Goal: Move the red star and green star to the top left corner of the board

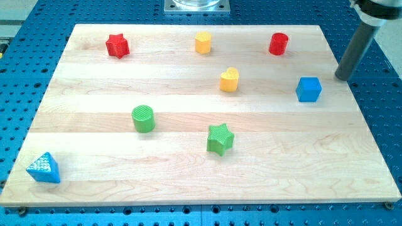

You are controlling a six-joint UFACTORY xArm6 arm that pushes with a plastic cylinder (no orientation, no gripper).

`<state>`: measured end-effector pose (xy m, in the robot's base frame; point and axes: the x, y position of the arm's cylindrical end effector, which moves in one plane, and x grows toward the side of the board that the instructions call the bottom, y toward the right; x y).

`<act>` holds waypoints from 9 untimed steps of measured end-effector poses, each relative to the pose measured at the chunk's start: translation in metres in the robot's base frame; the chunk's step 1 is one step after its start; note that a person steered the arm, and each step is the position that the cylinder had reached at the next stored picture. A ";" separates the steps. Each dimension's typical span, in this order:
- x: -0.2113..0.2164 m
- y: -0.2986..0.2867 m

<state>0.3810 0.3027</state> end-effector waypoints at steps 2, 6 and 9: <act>0.158 -0.073; 0.124 -0.343; -0.013 -0.392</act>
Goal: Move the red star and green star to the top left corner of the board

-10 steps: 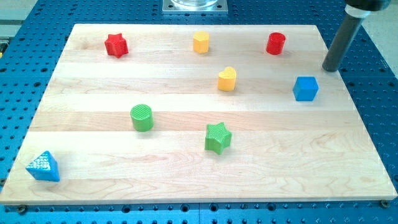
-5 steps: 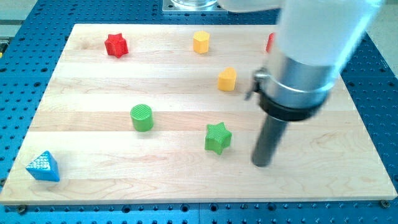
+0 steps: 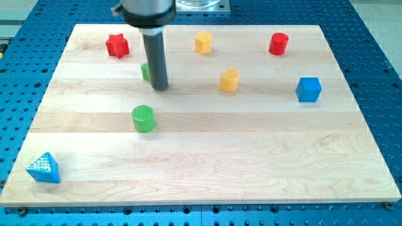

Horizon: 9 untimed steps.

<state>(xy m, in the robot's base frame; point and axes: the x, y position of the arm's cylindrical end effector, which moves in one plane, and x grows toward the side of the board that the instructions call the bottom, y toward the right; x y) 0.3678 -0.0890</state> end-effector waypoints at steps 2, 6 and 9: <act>-0.075 -0.025; -0.103 -0.085; -0.067 -0.210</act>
<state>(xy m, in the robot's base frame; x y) 0.3008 -0.2992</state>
